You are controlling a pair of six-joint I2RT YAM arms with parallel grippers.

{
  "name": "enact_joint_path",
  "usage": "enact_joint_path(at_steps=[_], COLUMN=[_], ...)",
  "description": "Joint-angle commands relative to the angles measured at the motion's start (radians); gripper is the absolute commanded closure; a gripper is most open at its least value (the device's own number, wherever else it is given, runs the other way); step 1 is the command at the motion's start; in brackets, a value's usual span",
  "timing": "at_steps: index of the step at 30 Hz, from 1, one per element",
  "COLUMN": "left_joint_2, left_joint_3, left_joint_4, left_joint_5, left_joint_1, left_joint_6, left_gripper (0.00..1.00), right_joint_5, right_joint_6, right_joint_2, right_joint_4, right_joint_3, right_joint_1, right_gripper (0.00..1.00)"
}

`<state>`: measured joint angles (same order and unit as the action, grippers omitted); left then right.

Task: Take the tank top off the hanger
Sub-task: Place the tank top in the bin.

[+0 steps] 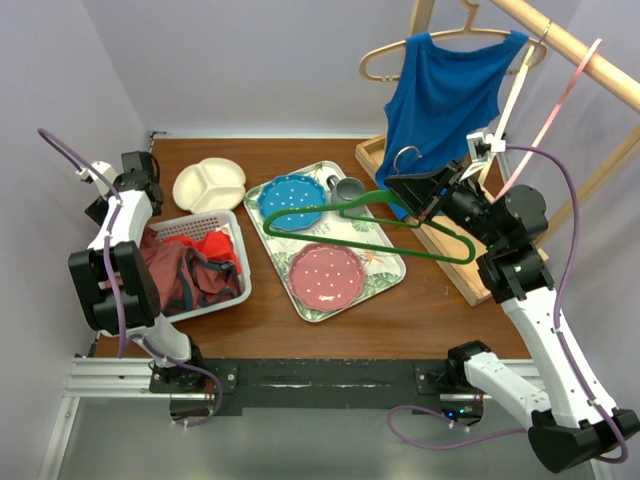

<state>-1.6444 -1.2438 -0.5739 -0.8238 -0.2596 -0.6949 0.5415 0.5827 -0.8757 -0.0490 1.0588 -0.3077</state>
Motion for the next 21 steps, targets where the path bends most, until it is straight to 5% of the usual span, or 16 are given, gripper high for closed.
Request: enact_joint_path(at_steps=[1, 11, 13, 14, 18, 21], left_joint_2=[0.005, -0.04, -0.043, -0.034, 0.008, 0.047], left_joint_3=[-0.008, 0.024, 0.01, 0.012, 0.023, 0.011], left_joint_4=[0.04, 0.059, 0.017, 0.022, 0.061, 0.007], left_joint_5=[-0.043, -0.05, -0.077, -0.077, -0.057, -0.069], left_joint_1=[-0.003, -0.003, -0.001, -0.001, -0.001, 0.0], left_joint_6=[0.037, 0.037, 0.009, 0.009, 0.049, -0.004], left_gripper=[0.16, 0.21, 0.35, 0.54, 1.0, 1.0], right_joint_5=[-0.002, -0.002, -0.003, -0.003, -0.005, -0.008], right_joint_6=[-0.009, -0.007, -0.007, -0.007, -0.006, -0.007], right_joint_2=[0.014, -0.005, -0.005, -0.005, 0.001, 0.006], right_joint_4=[-0.032, -0.057, -0.06, -0.061, -0.063, -0.057], right_joint_3=[0.044, 0.044, 0.047, 0.05, 0.052, 0.052], right_joint_1=[-0.005, -0.007, -0.005, -0.007, -0.007, -0.007], right_gripper=[1.0, 1.0, 1.0, 1.0, 1.0, 1.0])
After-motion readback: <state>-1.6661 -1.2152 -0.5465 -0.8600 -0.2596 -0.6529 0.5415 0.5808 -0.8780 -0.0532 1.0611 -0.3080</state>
